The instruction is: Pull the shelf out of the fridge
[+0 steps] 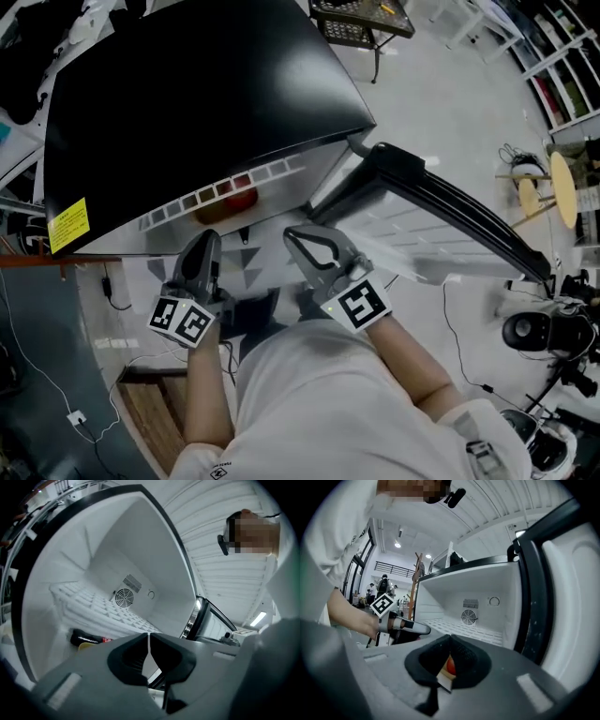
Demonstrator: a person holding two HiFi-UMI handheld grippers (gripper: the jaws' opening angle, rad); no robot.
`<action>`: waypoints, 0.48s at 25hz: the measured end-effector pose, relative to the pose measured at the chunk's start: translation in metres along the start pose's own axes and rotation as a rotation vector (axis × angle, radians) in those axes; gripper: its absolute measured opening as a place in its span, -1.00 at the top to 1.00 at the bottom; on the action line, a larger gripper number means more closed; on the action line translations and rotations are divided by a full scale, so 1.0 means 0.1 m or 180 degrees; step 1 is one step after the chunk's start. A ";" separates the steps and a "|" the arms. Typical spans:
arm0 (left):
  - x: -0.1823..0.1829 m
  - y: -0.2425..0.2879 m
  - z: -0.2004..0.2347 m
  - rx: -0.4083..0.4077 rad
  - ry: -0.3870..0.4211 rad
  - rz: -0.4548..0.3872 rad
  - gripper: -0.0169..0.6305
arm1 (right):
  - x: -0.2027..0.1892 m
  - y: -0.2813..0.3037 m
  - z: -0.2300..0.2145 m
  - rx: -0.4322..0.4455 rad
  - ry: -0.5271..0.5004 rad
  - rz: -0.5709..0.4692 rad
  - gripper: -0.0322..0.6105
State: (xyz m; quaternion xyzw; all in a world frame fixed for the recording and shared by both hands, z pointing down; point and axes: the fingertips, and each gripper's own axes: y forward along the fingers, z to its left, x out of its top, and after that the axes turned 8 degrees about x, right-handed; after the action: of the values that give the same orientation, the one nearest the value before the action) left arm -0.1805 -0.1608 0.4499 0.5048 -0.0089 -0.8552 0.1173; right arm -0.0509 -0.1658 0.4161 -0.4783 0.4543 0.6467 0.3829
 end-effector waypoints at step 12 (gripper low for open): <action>0.07 0.11 0.66 0.0240 -0.1596 -0.0711 0.51 | -0.35 0.21 -0.01 0.0384 0.0061 0.0341 0.89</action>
State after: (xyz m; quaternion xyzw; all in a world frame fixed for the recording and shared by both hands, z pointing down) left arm -0.2387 -0.1796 0.4773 0.2793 -0.0138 -0.9601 -0.0025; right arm -0.0613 -0.1745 0.4541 -0.4355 0.5210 0.6332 0.3715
